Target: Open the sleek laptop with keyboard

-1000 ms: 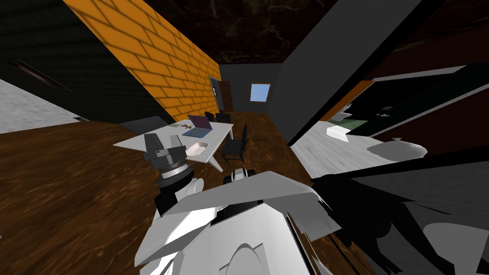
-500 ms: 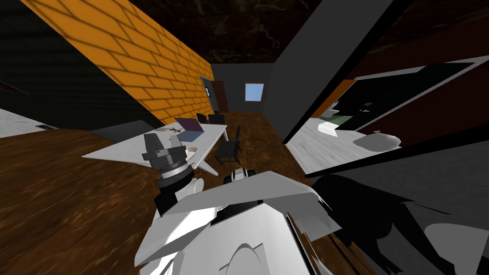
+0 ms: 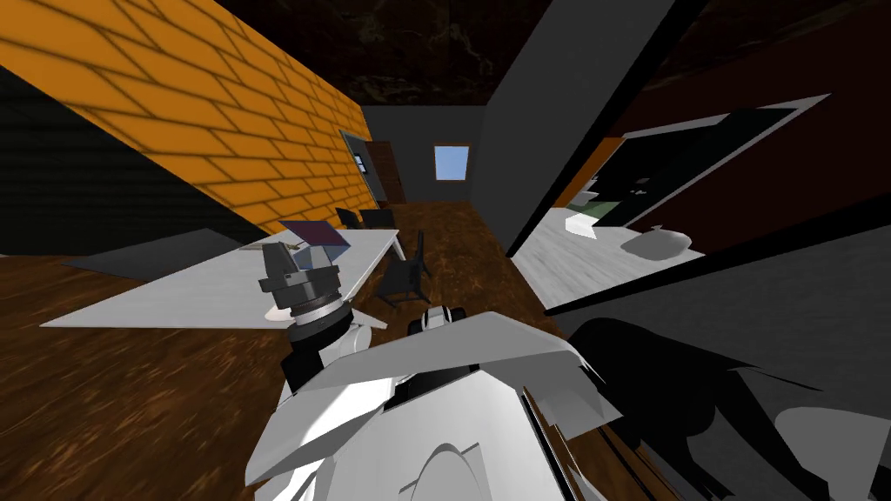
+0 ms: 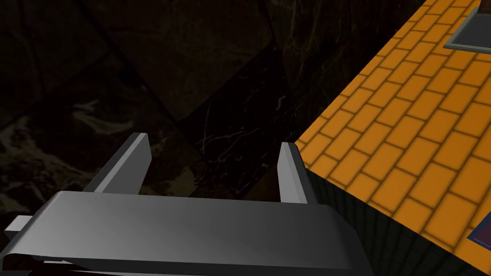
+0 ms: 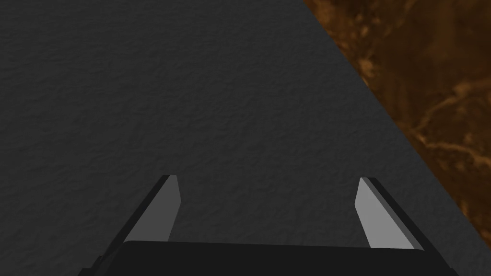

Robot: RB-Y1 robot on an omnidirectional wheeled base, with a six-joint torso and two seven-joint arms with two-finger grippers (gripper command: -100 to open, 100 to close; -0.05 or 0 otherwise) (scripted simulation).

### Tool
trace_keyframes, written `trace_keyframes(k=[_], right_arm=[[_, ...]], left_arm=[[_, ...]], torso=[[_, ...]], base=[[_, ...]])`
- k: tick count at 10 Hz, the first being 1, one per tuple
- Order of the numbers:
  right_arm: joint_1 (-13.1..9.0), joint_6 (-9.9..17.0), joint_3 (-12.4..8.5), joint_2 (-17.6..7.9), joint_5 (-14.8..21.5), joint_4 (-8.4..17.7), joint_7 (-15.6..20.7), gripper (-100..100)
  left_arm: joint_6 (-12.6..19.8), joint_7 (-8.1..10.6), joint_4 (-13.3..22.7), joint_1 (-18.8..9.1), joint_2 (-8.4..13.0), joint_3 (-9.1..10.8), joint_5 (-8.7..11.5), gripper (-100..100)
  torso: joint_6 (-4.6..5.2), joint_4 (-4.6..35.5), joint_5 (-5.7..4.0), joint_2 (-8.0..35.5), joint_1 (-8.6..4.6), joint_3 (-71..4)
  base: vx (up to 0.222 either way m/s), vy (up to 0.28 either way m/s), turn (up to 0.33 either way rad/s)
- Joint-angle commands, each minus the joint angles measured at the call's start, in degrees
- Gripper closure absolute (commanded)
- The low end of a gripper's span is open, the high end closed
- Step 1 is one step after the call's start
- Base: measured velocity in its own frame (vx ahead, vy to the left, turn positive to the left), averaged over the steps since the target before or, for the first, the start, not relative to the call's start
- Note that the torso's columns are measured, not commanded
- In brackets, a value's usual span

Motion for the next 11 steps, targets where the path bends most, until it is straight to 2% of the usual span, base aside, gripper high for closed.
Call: trace_keyframes(k=[1,2,5,6,7,8,10,11], right_arm=[[0.7,-3.9,1.8,-0.1,-4.5,-0.3,4.1,-100],[0.7,-3.9,1.8,-0.1,-5.9,-0.3,5.4,-100],[0.7,-3.9,1.8,-0.1,-10.7,-0.3,5.4,-100],[1.1,-6.8,3.7,-0.1,-12.6,-0.3,8.1,-100],[1.1,-7.8,3.7,-0.1,-14.0,-0.3,8.9,-100],[1.1,-7.8,3.7,-0.1,-15.8,-0.3,10.5,-100],[1.1,-7.8,3.7,-0.1,-19.0,-0.3,10.9,-100],[1.1,-7.8,3.7,-0.1,-20.4,-0.3,10.9,-100]], left_arm=[[0.0,0.00,0.0,0.0,0.0,0.03,0.0,0],[0.0,0.00,0.0,0.0,0.0,0.04,0.0,0],[0.0,0.00,0.0,0.0,0.0,0.00,0.0,0],[0.0,0.00,0.0,0.0,0.0,0.00,0.0,0],[0.0,0.00,0.0,0.0,0.0,0.03,0.0,0],[0.0,0.00,0.0,0.0,0.0,0.04,0.0,0],[0.0,0.00,0.0,0.0,0.0,0.02,0.0,0],[0.0,0.00,0.0,0.0,0.0,0.00,0.0,0]], torso=[[0.09,-0.1,-0.25,-0.5,-0.97,-0.3],[-0.07,-0.2,-0.45,-0.8,-1.32,-0.5],[-0.04,0.0,0.01,0.1,0.05,0.1],[0.00,0.0,-0.03,0.1,-0.08,0.1],[0.08,-0.1,-0.29,-0.5,-1.05,-0.3],[-0.08,-0.3,-0.47,-0.9,-1.40,-0.6],[-0.11,0.0,-0.07,0.1,-0.12,0.0],[-0.03,0.1,0.02,0.4,0.05,0.2]], base=[[0.183,-0.331,-0.484],[0.169,-0.224,-0.268],[0.030,-0.032,0.002],[0.154,-0.195,-0.361],[0.286,-0.318,-0.456],[0.212,-0.203,-0.299],[0.022,-0.031,-0.010],[-0.035,0.033,0.009]])
